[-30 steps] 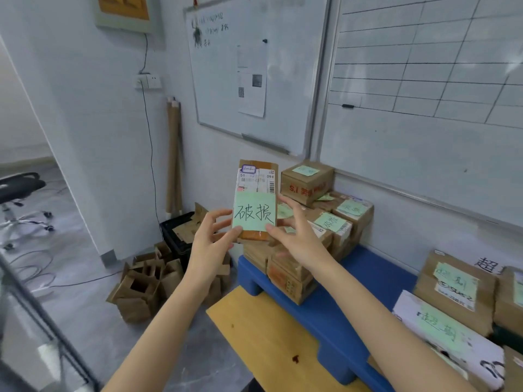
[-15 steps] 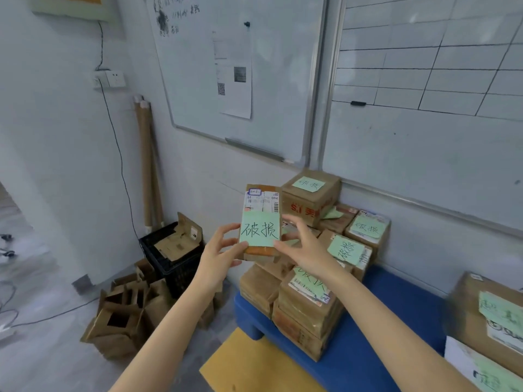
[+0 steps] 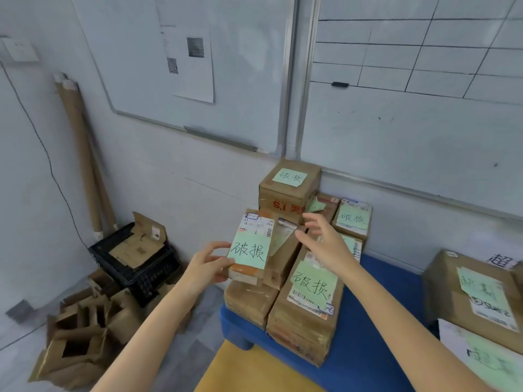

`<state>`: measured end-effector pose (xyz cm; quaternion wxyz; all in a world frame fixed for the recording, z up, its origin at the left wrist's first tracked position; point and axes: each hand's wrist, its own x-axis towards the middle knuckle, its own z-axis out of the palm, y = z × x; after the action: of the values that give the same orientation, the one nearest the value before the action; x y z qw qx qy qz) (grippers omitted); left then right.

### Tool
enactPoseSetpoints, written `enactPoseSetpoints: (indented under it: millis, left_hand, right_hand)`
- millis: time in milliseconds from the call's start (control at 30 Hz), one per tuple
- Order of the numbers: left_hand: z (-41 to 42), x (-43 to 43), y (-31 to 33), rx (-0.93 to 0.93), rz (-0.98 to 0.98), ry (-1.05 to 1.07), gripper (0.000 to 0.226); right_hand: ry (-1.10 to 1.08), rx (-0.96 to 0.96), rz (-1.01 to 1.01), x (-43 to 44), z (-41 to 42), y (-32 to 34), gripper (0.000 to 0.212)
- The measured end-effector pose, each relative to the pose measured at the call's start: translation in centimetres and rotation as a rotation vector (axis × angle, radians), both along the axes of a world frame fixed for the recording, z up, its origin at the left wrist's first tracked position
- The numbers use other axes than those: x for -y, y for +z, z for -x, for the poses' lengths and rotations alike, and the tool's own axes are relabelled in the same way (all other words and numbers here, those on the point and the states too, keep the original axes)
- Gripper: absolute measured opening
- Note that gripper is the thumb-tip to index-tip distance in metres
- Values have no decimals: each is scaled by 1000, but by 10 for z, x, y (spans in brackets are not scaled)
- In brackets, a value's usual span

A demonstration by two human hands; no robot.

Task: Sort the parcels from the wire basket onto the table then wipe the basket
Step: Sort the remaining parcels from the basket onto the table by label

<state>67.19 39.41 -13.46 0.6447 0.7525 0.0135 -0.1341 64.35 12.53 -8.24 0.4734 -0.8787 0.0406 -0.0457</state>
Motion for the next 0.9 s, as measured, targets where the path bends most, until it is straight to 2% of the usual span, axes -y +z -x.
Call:
enactPoseSetpoints:
  millis: [233,533,600,767,900]
  left_hand:
    - [-21,-4,-17,-38,15,-52,23]
    - [-35,3,-25,202,-114,-52,25]
    - [-35,5,-25,227,-105,-77,31]
    - [-36,5,-32,322,-226,-208,71]
    - [-41,10,-31,359,-237,-215,72]
  right_hand:
    - [-52,2,40,-7,-6,0,51]
    - [-115,4,76,-11,-7,1,45]
    - [-128,4,76,-11,-6,1,45]
    - [-143,19,93,-12,-3,2,43]
    - [-152,16,101,-13,-2,1,43]
